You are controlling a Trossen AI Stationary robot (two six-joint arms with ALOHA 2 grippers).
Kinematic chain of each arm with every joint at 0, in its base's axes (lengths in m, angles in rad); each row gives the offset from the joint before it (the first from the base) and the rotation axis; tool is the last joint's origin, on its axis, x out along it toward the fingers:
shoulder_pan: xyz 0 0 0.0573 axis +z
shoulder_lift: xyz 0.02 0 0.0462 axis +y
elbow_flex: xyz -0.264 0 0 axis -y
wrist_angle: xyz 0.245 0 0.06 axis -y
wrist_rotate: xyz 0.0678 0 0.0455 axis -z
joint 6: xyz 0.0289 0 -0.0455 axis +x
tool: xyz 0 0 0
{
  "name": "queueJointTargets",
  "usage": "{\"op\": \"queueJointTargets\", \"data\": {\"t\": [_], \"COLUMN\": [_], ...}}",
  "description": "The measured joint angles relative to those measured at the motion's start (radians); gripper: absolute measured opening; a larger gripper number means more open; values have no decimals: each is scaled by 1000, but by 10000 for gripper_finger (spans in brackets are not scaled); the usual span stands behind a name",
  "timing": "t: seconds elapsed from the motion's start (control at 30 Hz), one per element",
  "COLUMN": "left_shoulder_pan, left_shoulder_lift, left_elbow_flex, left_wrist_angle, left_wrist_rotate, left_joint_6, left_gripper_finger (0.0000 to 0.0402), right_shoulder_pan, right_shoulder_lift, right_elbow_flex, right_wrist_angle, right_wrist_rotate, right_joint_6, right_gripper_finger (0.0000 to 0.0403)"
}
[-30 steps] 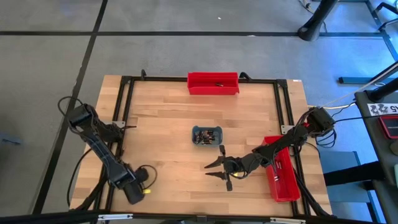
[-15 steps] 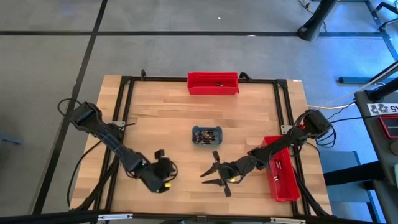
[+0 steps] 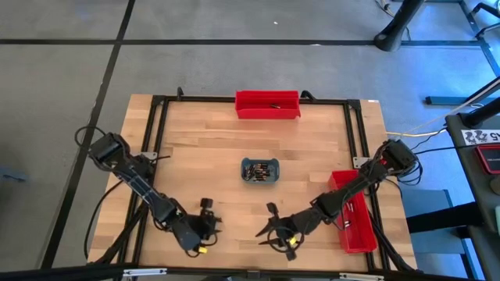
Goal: Sort batteries
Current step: Put the black battery into the blue bin
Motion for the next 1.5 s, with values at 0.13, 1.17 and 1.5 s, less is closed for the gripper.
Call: {"op": "queueJointTargets", "data": {"t": [0.13, 1.17, 1.5], "left_shoulder_pan": [-46, -172, -197], "left_shoulder_lift": [0, 213, 168], "left_elbow_flex": [-45, -335, -199], "left_wrist_angle": [-132, 590, 963], "left_wrist_rotate": [-24, -357, -415], "left_joint_6": [-199, -419, 193], "left_gripper_finger": [174, 24, 24], "right_shoulder_pan": [10, 2, -69], "right_shoulder_lift": [0, 214, 245], "right_elbow_flex": [0, 0, 125], "right_wrist_angle": [-7, 413, 349], "right_wrist_rotate": [2, 84, 48], "right_joint_6": [10, -17, -101], "right_gripper_finger": [120, 120, 174]}}
